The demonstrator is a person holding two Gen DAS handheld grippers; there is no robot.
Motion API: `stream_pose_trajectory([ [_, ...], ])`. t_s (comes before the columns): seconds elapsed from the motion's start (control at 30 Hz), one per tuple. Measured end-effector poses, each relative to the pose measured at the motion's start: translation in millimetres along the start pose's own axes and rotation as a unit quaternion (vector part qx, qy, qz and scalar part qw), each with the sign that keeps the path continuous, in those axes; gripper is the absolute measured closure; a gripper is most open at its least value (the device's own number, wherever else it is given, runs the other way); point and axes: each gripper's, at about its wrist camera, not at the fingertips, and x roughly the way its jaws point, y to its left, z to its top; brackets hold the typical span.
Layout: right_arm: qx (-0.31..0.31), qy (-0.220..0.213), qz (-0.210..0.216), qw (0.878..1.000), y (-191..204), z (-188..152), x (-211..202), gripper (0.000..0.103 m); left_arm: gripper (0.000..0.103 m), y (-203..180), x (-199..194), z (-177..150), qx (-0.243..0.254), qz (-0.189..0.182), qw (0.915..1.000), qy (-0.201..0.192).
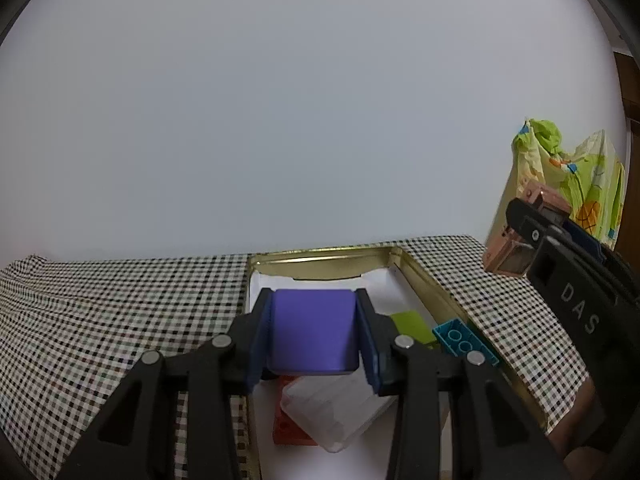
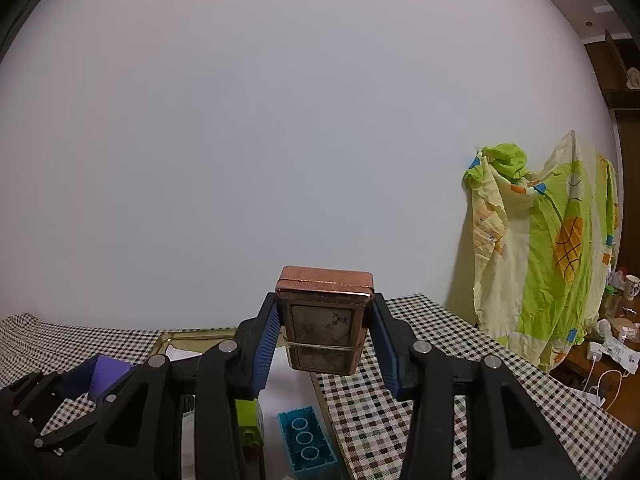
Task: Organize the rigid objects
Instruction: 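Carry the purple cube and copper frame toward the tin tray with both tools, then lower the purple cube into the tray with the left tool while the right tool drops the frame there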
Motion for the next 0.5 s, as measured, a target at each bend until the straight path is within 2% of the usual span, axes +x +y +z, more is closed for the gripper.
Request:
stream_pose_trajectory([
  [0.5, -0.026, 0.059, 0.006, 0.998, 19.3, -9.4, 19.1, 0.056, 0.064, -2.4, 17.7, -4.9, 0.003, 0.004, 0.9987, 0.050],
])
